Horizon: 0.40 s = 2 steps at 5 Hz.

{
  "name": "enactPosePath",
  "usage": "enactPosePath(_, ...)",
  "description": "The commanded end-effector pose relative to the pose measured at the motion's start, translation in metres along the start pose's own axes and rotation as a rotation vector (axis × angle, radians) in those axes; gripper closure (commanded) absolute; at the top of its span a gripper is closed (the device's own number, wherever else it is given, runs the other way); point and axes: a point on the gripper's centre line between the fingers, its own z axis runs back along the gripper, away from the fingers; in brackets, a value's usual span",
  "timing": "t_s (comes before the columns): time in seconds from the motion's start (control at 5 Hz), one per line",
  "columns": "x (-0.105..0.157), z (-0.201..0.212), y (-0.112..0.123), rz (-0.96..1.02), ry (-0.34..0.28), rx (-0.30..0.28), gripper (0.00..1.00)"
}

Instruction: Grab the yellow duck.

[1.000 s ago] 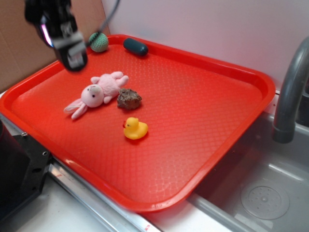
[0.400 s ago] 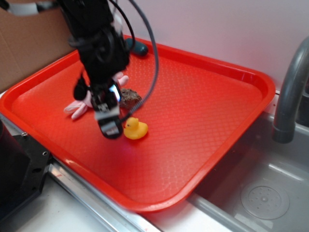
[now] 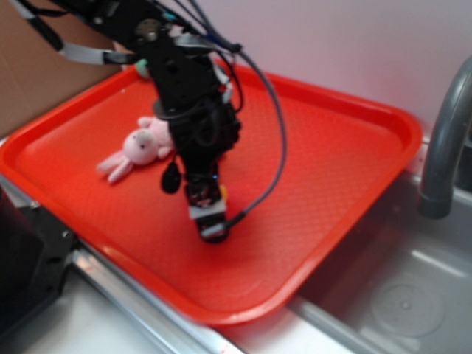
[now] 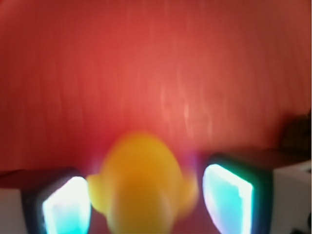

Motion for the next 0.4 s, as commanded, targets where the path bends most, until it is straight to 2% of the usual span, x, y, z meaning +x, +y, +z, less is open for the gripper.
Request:
enactPosePath(0.0,-0.005,0.004,-0.003,0.013,0.041,0.004,1.00)
enactPosePath(0.2,-0.013,0.034,0.004,0.075,0.068,0.007,1.00)
